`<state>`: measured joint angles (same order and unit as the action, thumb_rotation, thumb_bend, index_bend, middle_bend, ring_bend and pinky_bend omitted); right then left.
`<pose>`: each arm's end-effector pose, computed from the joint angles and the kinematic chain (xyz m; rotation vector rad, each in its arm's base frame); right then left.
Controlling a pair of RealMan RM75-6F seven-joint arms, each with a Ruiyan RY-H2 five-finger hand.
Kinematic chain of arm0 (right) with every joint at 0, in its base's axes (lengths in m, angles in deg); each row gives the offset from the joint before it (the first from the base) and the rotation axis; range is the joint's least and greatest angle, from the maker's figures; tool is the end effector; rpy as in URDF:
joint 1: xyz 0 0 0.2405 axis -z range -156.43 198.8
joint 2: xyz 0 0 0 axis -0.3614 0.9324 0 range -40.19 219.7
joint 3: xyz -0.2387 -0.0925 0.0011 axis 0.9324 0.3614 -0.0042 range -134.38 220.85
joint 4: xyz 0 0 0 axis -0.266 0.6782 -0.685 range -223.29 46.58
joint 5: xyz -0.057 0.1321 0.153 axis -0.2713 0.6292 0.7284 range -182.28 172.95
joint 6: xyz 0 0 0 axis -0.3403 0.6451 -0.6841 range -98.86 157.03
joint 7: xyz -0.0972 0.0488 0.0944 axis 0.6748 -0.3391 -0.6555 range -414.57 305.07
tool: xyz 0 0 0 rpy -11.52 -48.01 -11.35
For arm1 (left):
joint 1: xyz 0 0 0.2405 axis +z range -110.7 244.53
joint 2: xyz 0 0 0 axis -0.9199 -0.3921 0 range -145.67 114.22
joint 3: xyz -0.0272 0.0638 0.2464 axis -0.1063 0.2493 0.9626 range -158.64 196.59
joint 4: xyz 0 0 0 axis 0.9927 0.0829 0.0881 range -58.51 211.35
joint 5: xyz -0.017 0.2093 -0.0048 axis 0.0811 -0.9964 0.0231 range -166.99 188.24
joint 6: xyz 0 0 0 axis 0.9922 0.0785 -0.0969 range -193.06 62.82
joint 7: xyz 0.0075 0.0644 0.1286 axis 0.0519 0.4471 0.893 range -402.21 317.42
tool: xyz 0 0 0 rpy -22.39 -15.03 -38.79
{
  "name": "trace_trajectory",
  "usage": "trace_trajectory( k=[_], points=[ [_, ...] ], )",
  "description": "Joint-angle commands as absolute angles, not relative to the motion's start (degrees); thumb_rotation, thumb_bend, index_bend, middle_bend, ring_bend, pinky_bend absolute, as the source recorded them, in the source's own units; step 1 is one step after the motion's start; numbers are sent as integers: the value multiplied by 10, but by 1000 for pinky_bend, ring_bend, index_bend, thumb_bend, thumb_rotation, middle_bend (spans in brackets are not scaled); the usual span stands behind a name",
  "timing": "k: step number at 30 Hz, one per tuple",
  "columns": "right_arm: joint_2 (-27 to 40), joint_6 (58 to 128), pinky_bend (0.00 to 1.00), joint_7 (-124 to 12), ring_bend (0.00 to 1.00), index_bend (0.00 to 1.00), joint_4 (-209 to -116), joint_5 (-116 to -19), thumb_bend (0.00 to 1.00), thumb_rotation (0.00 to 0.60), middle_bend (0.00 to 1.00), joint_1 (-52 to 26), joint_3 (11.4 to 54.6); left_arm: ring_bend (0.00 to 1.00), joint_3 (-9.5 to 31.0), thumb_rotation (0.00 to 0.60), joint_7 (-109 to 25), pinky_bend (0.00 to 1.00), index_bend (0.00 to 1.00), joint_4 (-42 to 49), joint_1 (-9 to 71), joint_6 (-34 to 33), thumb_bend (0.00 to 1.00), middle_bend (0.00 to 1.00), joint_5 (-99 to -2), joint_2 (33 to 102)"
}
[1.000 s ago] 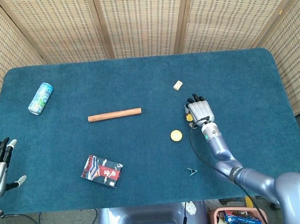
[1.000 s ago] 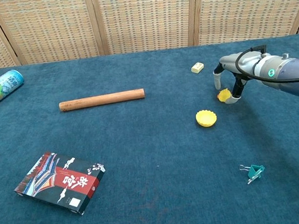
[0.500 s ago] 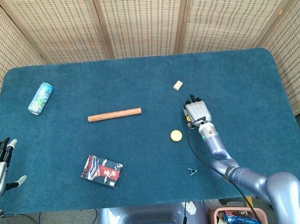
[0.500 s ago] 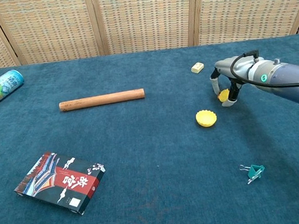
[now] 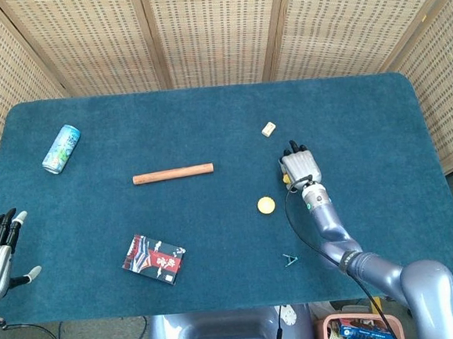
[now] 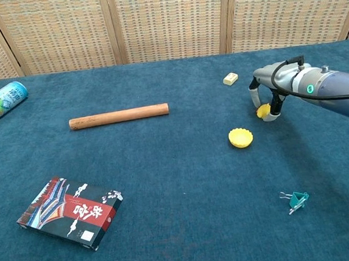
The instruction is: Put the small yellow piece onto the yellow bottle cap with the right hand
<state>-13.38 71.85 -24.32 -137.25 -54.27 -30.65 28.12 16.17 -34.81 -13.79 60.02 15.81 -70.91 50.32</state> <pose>-0.1870 -0.4372 -0.0413 1.7334 -0.8182 0.5638 -0.3232 0.1921 0.1464 -1.4228 -0.8660 -0.7500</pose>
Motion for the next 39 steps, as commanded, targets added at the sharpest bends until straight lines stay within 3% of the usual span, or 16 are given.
trace_trajectory(
  k=[1, 17, 33, 39],
  points=[
    [-133, 718, 172, -234, 2, 496, -1370, -536, 206, 600, 242, -307, 281, 0, 162, 600, -349, 0, 0, -138, 600, 158, 52, 0, -709, 503],
    [-122, 754, 204, -220, 39, 562, -1414, -542, 206, 600, 303, -301, 283, 0, 164, 600, -356, 0, 0, -135, 599, 155, 52, 0, -710, 503],
    [-66, 902, 204, -81, 39, 562, -1703, -572, 206, 600, 303, -282, 306, 0, 168, 600, -361, 0, 0, -150, 610, 192, 52, 0, -740, 494],
    [-77, 916, 204, -43, 39, 562, -1734, -549, 206, 600, 303, -290, 308, 0, 171, 600, -367, 0, 0, -152, 613, 198, 52, 0, -749, 491]
  ],
)
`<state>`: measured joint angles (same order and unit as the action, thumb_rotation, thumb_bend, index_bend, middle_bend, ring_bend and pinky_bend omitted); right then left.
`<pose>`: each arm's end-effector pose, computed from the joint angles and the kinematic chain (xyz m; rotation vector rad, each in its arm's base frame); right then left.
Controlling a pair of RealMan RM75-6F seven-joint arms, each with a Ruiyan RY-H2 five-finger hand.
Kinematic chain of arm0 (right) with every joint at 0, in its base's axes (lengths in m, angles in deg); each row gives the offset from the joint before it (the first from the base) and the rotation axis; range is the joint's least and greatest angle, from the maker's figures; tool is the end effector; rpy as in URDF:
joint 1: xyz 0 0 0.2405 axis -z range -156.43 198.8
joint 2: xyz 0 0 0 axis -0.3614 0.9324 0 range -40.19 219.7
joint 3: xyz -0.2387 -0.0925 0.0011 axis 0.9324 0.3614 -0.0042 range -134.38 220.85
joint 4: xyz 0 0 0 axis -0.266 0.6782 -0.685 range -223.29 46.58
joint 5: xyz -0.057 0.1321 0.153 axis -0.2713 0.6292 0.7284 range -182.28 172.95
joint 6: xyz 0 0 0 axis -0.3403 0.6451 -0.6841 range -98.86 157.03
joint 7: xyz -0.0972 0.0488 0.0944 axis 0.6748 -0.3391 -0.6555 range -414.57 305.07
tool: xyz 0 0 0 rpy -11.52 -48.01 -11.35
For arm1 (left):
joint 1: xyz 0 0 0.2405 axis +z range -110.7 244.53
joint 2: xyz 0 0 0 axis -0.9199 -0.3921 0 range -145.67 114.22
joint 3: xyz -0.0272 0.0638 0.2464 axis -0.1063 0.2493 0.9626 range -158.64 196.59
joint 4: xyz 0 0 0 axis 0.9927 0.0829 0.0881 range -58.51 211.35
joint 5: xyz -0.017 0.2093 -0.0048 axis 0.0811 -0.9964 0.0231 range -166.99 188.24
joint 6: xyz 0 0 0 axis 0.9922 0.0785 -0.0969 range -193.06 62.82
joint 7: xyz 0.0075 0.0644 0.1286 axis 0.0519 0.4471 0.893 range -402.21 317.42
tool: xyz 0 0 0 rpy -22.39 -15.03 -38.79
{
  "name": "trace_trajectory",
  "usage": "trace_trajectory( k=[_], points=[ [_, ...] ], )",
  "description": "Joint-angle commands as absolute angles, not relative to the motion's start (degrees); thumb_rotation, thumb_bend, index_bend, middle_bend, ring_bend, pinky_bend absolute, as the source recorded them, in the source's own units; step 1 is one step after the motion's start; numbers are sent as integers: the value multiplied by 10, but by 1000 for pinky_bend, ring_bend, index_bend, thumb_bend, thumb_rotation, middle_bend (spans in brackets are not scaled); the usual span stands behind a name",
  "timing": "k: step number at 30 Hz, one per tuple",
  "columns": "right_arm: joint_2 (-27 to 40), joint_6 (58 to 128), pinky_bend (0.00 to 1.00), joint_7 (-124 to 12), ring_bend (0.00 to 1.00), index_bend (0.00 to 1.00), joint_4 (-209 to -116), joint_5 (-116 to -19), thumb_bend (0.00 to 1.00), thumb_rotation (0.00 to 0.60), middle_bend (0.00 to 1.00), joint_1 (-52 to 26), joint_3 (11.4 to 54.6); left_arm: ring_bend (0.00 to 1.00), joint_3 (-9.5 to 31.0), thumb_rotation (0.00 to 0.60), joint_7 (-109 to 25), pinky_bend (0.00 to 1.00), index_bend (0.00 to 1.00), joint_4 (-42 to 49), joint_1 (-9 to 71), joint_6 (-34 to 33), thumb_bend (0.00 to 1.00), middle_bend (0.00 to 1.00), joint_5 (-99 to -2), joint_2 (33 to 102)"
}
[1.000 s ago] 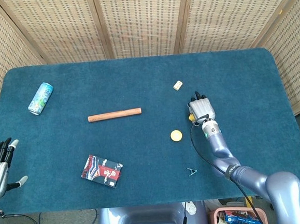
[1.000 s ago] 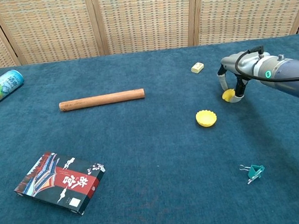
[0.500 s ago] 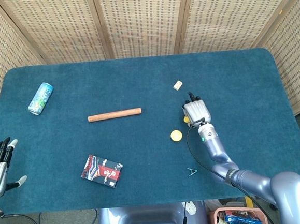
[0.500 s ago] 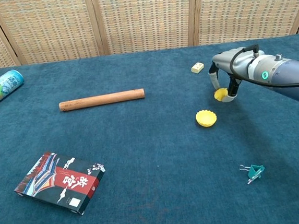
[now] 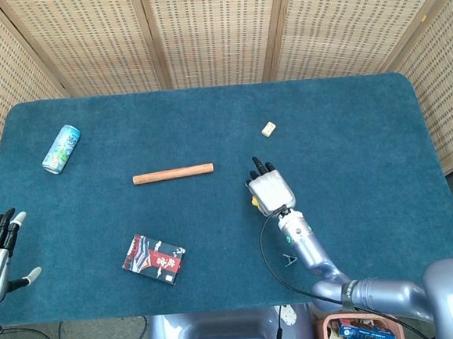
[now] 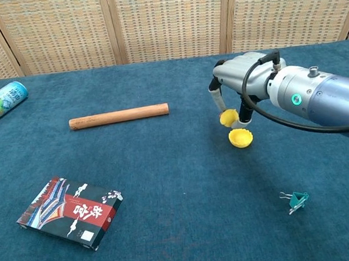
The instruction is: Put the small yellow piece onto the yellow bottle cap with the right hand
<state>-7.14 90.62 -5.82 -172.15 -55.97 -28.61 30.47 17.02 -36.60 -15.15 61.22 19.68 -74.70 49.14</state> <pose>-0.0962 -0.3551 -0.0416 1.8698 -0.6223 0.7411 -0.3130 0.1825 0.1540 -1.4267 -0.8355 -0.8231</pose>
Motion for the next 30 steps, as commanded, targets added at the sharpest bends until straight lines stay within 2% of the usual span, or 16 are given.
trace_trajectory(
  k=[1, 12, 30],
  points=[
    [-81, 914, 204, -40, 39, 562, -1735, -545, 206, 600, 303, -292, 309, 0, 171, 600, -369, 0, 0, -154, 613, 200, 52, 0, -751, 490],
    [-102, 899, 204, -35, 40, 562, -1695, -515, 206, 600, 303, -308, 307, 0, 172, 600, -366, 0, 0, -155, 616, 208, 52, 0, -758, 489],
    [-94, 890, 204, -39, 39, 562, -1682, -493, 205, 600, 303, -306, 321, 0, 173, 600, -368, 0, 0, -156, 616, 206, 52, 0, -762, 489]
  ],
)
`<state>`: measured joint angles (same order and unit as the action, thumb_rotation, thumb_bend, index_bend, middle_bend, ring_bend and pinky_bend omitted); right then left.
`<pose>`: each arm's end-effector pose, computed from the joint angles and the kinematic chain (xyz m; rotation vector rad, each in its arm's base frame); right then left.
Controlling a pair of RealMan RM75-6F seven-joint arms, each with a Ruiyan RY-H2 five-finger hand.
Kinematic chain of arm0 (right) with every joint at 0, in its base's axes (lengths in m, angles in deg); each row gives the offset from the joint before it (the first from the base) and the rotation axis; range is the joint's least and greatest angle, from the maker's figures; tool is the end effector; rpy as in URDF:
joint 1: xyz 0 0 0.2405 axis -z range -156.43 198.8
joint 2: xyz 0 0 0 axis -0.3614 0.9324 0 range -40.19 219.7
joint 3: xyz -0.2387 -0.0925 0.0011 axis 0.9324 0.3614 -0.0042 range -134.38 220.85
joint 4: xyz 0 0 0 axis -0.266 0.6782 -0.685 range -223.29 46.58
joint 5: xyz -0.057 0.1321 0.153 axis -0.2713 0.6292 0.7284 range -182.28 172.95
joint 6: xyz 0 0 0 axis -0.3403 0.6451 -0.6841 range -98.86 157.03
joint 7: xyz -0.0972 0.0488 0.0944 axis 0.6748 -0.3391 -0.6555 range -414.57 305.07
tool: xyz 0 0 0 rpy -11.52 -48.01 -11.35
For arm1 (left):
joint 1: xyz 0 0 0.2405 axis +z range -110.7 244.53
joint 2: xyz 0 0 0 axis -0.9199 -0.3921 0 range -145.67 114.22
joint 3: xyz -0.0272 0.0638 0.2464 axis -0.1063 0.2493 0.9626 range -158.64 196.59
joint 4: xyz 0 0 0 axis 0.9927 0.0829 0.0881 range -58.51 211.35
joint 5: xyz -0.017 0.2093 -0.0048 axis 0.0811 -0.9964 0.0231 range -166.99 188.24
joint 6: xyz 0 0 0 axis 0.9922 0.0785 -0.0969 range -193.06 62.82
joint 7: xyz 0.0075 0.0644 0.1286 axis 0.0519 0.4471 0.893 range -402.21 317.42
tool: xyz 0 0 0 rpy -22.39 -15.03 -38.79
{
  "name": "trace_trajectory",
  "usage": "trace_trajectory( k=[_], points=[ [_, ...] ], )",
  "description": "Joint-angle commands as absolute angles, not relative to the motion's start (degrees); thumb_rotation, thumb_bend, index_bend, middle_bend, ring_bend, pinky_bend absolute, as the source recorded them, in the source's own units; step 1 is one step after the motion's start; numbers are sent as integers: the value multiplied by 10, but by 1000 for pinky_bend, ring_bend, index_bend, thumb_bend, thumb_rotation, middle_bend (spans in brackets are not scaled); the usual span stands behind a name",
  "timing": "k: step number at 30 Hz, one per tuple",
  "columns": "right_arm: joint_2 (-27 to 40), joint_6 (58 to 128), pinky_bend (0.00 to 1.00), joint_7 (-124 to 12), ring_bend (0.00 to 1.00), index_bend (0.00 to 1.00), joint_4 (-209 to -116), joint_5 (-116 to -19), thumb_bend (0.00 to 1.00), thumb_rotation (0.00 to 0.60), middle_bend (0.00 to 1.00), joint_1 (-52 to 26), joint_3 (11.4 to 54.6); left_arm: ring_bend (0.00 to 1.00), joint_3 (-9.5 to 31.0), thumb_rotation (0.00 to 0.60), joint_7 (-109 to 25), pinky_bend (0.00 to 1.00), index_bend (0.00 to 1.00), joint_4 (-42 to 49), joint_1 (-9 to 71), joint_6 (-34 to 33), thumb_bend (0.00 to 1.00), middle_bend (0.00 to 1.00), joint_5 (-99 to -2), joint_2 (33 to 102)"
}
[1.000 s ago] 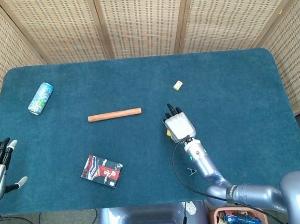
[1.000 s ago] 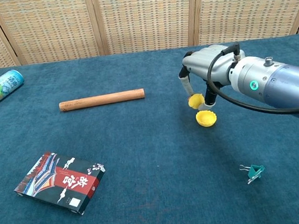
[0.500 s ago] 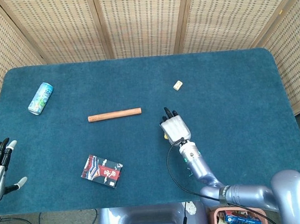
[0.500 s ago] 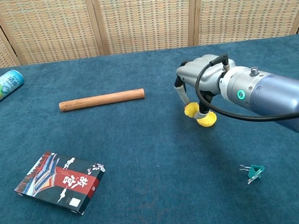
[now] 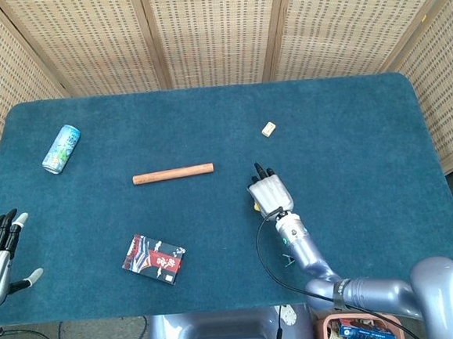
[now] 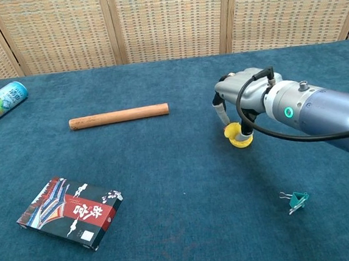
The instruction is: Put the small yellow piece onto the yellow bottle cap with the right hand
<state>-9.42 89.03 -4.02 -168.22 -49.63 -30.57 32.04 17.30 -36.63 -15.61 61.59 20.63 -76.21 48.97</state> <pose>-0.1082 -0.3592 -0.0592 1.8861 -0.6645 0.6323 -0.3088 0.1793 0.1542 -1.4373 -0.8237 -0.8428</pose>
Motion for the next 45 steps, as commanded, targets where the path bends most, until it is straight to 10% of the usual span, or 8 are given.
trace_trajectory(
  k=[1, 16, 40, 45],
  points=[
    [-93, 890, 204, -39, 39, 562, -1681, -493, 206, 600, 303, -306, 322, 0, 173, 600, -369, 0, 0, -156, 616, 206, 52, 0, -762, 489],
    [-84, 884, 204, -9, 39, 544, -1678, -460, 205, 600, 264, -309, 334, 0, 177, 600, -386, 0, 0, -155, 614, 201, 52, 0, -770, 486],
    [19, 960, 139, -26, 0, 251, -1796, -476, 204, 600, 0, -285, 330, 0, 174, 600, -389, 0, 0, -151, 617, 204, 52, 0, -764, 487],
    [80, 1005, 24, -116, 0, 41, -1836, -567, 200, 600, 0, -221, 365, 0, 171, 600, -389, 0, 0, -149, 616, 197, 52, 0, -753, 488]
  ],
)
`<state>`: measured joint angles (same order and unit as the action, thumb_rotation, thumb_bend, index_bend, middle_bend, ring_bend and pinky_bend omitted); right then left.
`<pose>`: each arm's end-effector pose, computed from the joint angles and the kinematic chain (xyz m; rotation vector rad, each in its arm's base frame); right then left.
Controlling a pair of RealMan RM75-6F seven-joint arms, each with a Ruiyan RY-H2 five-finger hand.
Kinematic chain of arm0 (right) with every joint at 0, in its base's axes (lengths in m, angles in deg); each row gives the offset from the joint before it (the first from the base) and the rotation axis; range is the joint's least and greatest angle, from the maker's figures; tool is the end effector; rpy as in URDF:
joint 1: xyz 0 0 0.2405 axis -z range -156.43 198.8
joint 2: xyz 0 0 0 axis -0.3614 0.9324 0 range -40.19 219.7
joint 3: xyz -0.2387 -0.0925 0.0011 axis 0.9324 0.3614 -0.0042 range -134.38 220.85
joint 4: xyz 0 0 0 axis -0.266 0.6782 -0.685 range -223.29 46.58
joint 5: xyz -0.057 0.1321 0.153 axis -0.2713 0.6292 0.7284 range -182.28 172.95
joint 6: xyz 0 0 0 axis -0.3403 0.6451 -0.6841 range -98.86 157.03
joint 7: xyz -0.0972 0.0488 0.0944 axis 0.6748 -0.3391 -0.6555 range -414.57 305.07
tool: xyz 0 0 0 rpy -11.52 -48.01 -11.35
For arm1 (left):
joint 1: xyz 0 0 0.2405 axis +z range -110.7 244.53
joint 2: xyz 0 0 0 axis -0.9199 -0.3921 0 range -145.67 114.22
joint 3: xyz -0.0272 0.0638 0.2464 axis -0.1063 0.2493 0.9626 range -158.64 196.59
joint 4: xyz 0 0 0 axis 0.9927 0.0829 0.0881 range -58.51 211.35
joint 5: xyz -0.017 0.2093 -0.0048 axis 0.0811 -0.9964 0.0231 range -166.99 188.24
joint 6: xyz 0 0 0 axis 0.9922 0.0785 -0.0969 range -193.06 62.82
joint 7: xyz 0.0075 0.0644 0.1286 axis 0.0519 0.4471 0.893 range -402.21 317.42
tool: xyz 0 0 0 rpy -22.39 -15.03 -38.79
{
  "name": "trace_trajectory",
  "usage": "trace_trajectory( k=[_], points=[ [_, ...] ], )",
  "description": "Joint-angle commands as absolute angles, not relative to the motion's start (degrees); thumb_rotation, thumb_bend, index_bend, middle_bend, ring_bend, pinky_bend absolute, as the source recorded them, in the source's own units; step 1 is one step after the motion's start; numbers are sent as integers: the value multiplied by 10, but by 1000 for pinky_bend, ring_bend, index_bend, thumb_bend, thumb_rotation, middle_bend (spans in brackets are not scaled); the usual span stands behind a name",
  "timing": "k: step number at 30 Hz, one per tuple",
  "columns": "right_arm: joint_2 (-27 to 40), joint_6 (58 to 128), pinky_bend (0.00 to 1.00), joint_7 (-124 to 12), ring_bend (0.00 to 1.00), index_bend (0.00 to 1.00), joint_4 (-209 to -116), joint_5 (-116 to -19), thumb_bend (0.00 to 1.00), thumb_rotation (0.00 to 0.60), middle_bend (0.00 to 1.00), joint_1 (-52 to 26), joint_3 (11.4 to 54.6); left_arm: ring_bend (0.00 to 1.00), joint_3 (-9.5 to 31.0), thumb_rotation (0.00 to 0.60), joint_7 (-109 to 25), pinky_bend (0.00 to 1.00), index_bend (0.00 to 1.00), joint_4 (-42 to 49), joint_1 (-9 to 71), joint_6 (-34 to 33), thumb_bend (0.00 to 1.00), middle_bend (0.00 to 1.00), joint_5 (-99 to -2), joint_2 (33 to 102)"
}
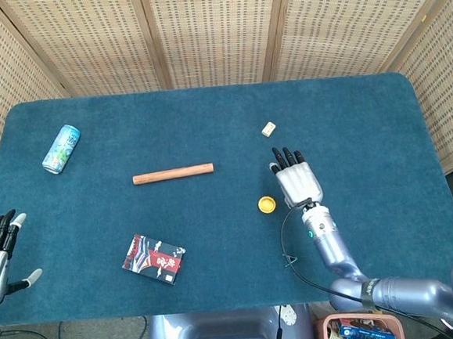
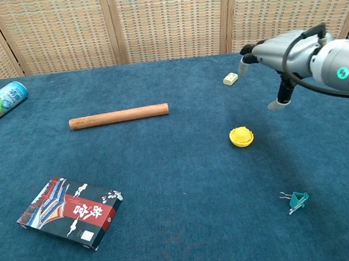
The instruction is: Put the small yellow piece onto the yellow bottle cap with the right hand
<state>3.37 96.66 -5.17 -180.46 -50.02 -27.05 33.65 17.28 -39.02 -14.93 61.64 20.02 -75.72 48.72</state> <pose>-0.1332 -0.3566 0.0137 1.7559 -0.6442 0.6370 -0.3134 0.1793 0.1559 -1.4262 -0.8551 -0.8507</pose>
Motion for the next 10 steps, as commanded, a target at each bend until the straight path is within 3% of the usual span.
trace_trajectory(
  k=[1, 10],
  points=[
    [89, 1014, 12, -135, 0, 20, -1838, -583, 199, 600, 0, -208, 374, 0, 171, 600, -388, 0, 0, -148, 616, 196, 52, 0, -751, 488],
    [142, 1126, 0, -344, 0, 0, -1816, -739, 169, 600, 0, -60, 455, 0, 170, 600, -380, 0, 0, -146, 618, 201, 52, 0, -751, 494]
  ],
)
